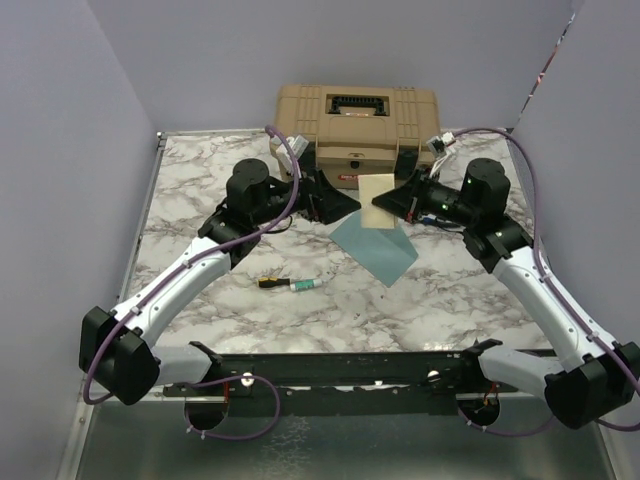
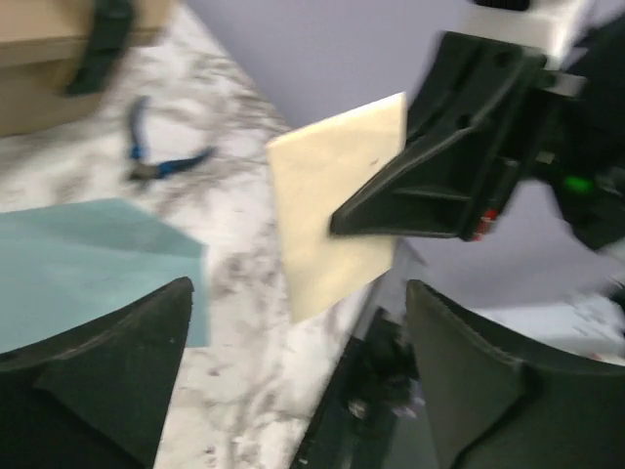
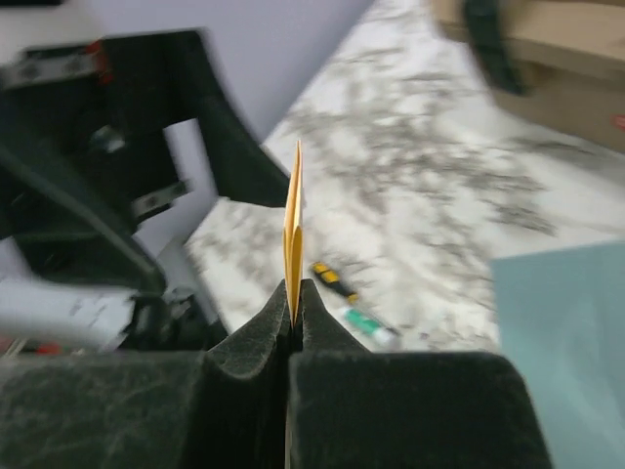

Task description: Place the letter into the envelope and seal it

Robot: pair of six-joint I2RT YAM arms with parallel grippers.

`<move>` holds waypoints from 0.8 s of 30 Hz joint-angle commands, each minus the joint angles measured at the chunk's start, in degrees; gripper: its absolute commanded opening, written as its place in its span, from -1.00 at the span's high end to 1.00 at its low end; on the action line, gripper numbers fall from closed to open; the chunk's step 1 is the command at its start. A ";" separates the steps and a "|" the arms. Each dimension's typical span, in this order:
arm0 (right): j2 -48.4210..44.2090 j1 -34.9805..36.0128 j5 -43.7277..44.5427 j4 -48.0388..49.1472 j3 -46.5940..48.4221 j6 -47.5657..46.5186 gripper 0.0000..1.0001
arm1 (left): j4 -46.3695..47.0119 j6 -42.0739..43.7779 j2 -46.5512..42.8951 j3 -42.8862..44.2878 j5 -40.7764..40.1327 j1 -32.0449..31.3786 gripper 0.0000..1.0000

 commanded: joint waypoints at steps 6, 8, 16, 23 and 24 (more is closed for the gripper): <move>9.91 -0.01 59.83 -27.48 3.09 -9.70 0.99 | -18.90 9.20 1.52 -2.86 -36.45 0.28 -0.98; 11.43 -0.01 63.54 -27.65 1.97 -10.06 0.99 | -18.76 7.22 3.77 -3.78 -36.59 0.28 -0.98; 20.87 -0.36 67.74 -24.69 -0.59 -12.57 0.99 | -14.61 2.84 12.80 -6.18 -31.13 0.23 -0.98; 29.05 -0.36 61.87 -24.39 1.21 -16.93 0.99 | -9.92 0.64 16.60 -7.89 -29.17 0.19 -0.98; 29.79 -0.36 60.20 -24.69 1.42 -16.99 0.99 | -9.90 0.37 16.98 -8.05 -29.25 0.24 -0.98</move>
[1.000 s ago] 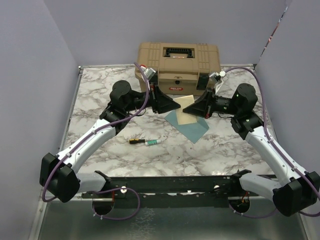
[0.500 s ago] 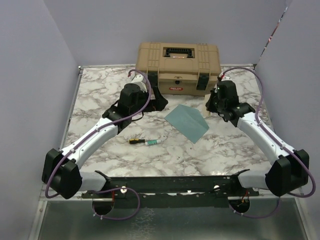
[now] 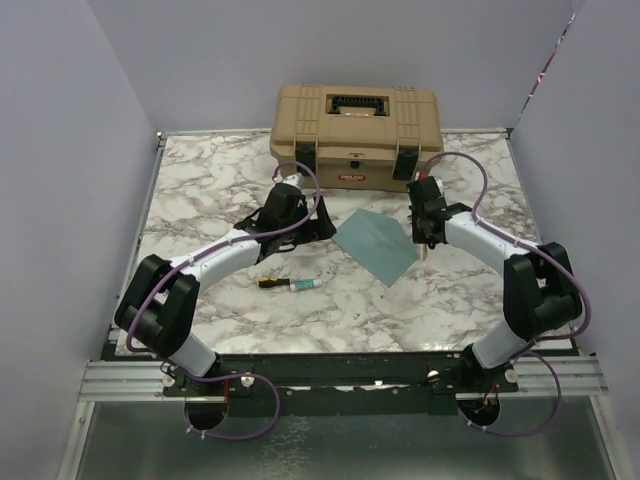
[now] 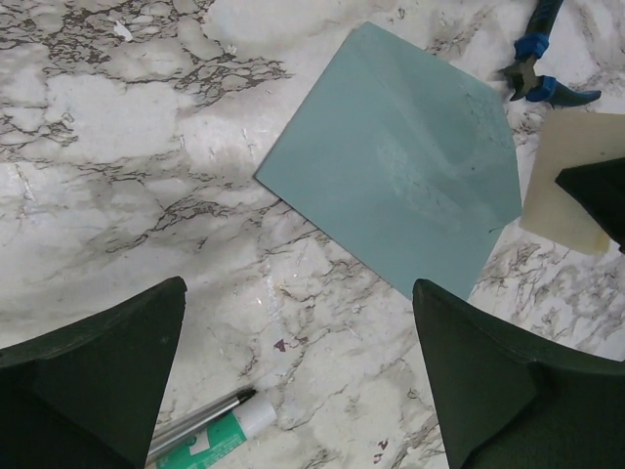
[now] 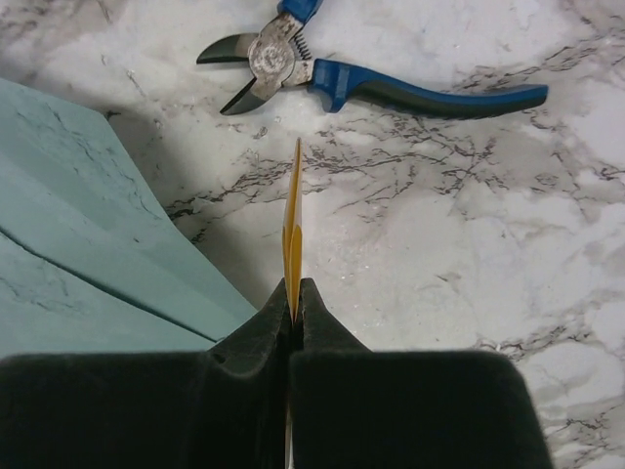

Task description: Place the letter into the envelope and seal it

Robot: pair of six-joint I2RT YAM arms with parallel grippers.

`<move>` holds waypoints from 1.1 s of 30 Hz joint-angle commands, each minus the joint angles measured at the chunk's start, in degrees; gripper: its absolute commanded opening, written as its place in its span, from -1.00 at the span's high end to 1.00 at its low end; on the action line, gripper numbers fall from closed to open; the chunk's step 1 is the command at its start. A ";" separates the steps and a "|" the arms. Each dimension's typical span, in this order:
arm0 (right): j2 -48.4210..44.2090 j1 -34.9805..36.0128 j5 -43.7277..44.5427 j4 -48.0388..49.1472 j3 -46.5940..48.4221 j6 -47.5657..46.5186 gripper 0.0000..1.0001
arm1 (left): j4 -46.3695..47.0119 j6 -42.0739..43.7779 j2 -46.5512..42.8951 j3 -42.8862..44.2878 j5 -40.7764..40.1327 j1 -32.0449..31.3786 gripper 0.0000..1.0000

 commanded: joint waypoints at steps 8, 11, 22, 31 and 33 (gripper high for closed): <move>1.39 -0.14 -18.00 -2.24 1.38 1.14 0.99 | 10.80 -3.83 0.70 -5.41 -3.22 -0.09 -0.95; 0.01 -0.10 -24.63 -1.56 0.14 3.51 0.99 | 11.96 -4.26 1.19 -6.22 -3.44 -0.09 -0.95; -8.19 0.01 -37.85 3.46 -7.45 8.76 0.99 | 13.67 -3.31 2.71 -7.89 -5.67 -0.13 -0.95; -11.72 0.00 -30.42 -0.47 -2.07 7.40 0.99 | 13.77 -4.92 6.37 -5.18 -0.78 -0.13 -0.86; -10.31 0.01 -36.69 2.85 -1.69 6.93 0.99 | 13.73 -5.23 7.38 -4.65 0.25 -0.09 -0.82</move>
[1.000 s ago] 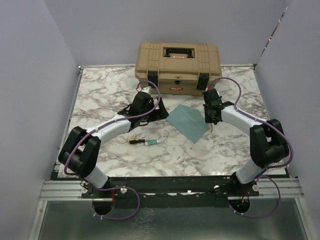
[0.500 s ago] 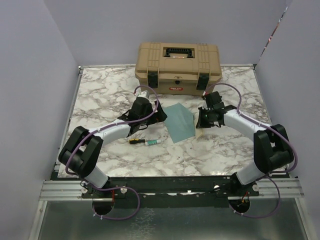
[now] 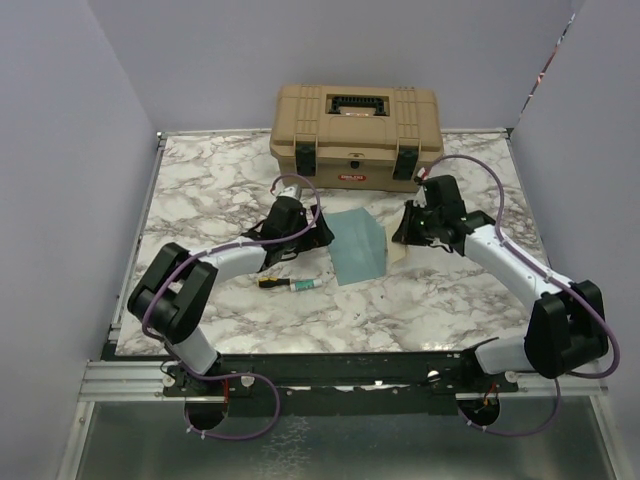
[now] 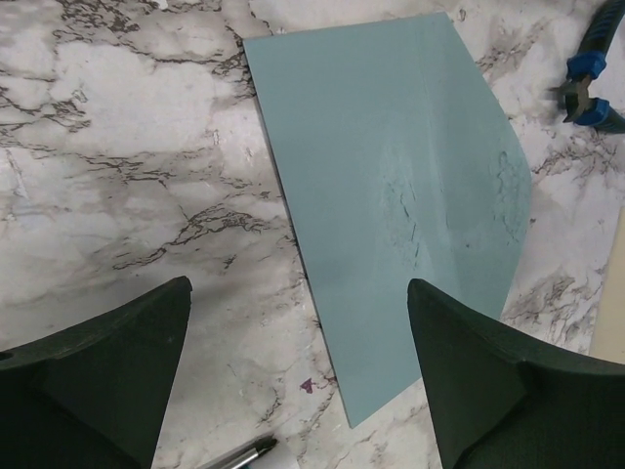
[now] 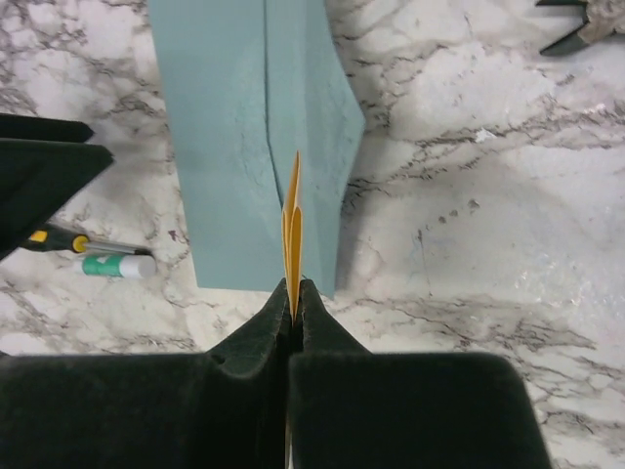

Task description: Place the letter into the envelope and seal it

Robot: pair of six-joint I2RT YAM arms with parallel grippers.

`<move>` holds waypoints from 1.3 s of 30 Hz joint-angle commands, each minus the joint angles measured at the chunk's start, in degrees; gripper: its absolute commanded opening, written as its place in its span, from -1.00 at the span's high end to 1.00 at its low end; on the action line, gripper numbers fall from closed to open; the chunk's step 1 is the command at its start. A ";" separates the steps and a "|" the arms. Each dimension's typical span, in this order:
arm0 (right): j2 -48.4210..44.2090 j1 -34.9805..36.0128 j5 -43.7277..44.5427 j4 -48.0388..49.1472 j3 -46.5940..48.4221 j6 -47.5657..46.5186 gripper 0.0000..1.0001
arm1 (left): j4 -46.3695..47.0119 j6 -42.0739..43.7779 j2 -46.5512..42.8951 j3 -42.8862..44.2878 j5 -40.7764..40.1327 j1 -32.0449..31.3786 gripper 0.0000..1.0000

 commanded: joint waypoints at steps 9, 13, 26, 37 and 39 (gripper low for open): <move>12.55 0.01 -11.96 13.80 4.01 0.31 0.99 | -0.05 -3.65 5.62 3.03 5.59 -0.13 -0.53; 16.58 -0.09 -6.32 15.21 4.50 -0.15 0.99 | -0.46 -4.88 7.16 3.47 6.32 -0.18 -0.41; 23.13 -0.03 -6.40 20.21 1.52 -4.09 0.99 | -2.95 -7.11 11.32 5.20 10.38 -0.12 -0.14; 25.80 0.01 -9.87 27.55 -0.09 3.87 0.99 | -2.95 -7.73 13.42 5.21 12.19 -0.14 -0.07; 25.91 0.01 -10.08 27.96 -0.01 4.76 0.99 | -2.95 -7.63 13.59 5.08 12.15 -0.14 -0.06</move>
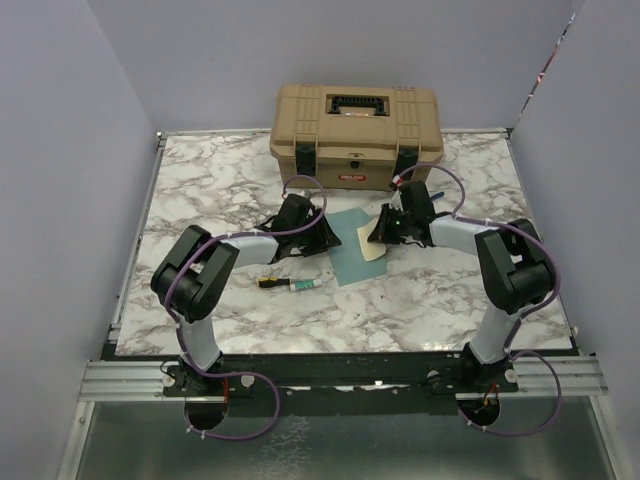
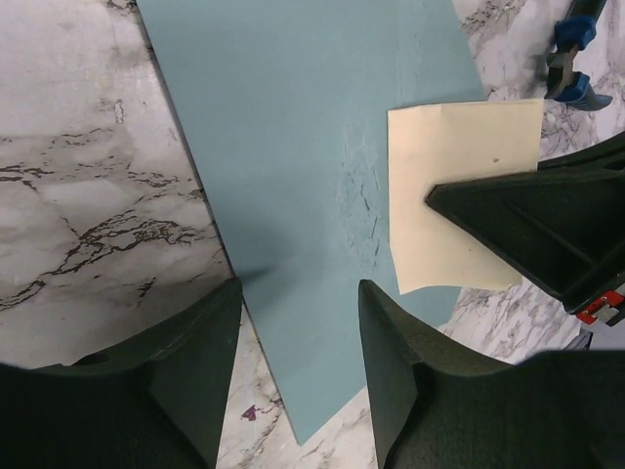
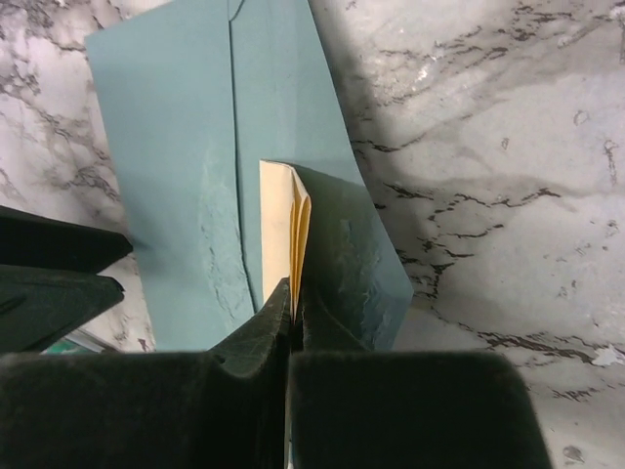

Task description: Place the letter into the envelope and seal it

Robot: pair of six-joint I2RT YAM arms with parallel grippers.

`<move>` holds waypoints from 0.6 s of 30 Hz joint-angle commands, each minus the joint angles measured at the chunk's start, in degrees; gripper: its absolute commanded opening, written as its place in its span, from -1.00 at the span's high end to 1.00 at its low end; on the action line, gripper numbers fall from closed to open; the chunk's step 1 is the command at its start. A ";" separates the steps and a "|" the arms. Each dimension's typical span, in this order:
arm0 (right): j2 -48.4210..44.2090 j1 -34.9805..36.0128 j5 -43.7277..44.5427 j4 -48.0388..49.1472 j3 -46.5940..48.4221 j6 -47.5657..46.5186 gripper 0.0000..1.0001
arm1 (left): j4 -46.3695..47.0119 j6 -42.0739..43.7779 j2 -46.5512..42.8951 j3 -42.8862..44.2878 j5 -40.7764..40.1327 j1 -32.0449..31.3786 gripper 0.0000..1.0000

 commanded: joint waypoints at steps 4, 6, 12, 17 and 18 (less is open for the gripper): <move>2.18 0.54 -1.98 4.39 -0.47 3.05 0.99 | -3.71 0.18 3.27 -0.22 1.54 -0.20 -0.06; 3.11 0.55 -2.72 4.89 -0.33 2.42 0.99 | -3.75 0.22 3.37 -0.10 1.70 -0.18 -0.05; 5.10 0.70 -5.98 5.34 1.08 2.93 0.99 | -3.96 0.91 3.29 -0.13 1.85 -0.22 -0.05; 5.63 1.57 -6.38 4.75 2.13 3.34 0.99 | -3.96 1.09 3.54 -0.13 1.77 -0.20 -0.06; 5.65 1.73 -6.22 4.41 2.43 3.22 0.99 | -3.96 1.17 3.53 -0.13 1.70 -0.20 -0.06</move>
